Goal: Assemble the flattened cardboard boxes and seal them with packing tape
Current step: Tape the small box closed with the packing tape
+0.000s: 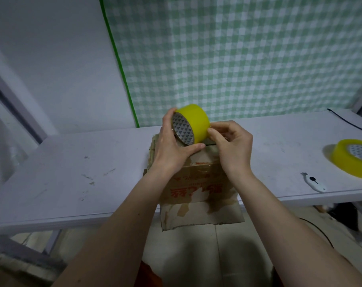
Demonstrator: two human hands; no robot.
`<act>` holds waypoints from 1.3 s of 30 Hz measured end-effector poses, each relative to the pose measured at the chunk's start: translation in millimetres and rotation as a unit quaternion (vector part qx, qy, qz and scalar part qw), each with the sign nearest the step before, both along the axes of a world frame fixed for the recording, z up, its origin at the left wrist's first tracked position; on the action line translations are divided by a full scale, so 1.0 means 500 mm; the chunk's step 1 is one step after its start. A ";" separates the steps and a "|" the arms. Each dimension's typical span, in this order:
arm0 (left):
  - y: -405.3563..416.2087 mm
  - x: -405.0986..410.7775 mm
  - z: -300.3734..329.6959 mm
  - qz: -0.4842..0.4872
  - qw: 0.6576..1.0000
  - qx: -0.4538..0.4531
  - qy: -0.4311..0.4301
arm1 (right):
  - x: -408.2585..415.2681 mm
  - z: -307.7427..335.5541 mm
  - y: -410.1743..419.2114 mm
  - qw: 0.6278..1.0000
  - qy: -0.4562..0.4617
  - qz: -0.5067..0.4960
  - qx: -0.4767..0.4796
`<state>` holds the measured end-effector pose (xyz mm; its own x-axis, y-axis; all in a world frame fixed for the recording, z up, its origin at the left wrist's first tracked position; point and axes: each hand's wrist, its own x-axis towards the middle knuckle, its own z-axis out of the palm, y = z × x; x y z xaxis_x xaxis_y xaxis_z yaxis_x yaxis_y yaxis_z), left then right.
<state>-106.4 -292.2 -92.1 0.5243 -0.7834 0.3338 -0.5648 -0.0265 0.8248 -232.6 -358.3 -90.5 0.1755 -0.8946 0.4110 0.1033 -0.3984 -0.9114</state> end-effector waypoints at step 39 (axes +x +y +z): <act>0.007 0.003 0.006 -0.012 1.000 0.016 -0.001 | 0.000 -0.019 0.005 0.999 0.006 0.014 -0.046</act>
